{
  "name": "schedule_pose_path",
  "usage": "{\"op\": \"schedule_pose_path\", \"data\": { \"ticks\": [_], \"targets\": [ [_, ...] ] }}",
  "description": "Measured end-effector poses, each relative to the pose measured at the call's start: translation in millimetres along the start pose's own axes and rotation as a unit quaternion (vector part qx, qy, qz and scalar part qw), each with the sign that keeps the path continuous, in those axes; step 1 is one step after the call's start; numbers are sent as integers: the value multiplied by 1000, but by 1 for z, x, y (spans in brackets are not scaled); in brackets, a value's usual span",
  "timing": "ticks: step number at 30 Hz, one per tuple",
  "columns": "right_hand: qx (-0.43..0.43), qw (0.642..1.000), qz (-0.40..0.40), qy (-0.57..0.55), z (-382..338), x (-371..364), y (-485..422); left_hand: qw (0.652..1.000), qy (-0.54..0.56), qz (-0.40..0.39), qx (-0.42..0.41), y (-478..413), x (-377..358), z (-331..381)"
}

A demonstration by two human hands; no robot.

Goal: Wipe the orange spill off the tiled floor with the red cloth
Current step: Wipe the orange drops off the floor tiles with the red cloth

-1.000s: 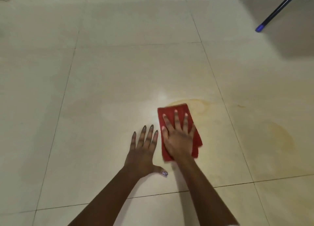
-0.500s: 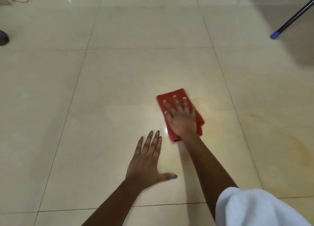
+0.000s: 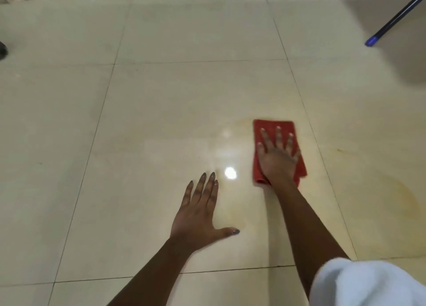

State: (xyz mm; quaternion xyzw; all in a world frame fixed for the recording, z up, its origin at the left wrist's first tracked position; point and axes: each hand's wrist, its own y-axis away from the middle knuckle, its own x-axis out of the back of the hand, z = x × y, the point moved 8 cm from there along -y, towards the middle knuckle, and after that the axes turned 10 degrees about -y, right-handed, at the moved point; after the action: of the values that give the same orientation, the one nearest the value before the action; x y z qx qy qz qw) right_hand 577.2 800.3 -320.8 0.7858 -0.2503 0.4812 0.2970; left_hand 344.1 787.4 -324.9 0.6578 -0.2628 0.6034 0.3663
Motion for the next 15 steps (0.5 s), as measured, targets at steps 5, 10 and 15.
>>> {"op": "schedule_pose_path", "data": {
  "ticks": [5,10,15],
  "targets": [
    [-68,997,31,-25,61,8,89,1000,0,-8,-7,-5,5,9],
    [30,999,8,36,55,4,92,997,46,-6,-58,-48,18,74],
    [-114,992,46,-28,142,53,40,991,67,-12,-113,-92,26,131]
  ]
}}
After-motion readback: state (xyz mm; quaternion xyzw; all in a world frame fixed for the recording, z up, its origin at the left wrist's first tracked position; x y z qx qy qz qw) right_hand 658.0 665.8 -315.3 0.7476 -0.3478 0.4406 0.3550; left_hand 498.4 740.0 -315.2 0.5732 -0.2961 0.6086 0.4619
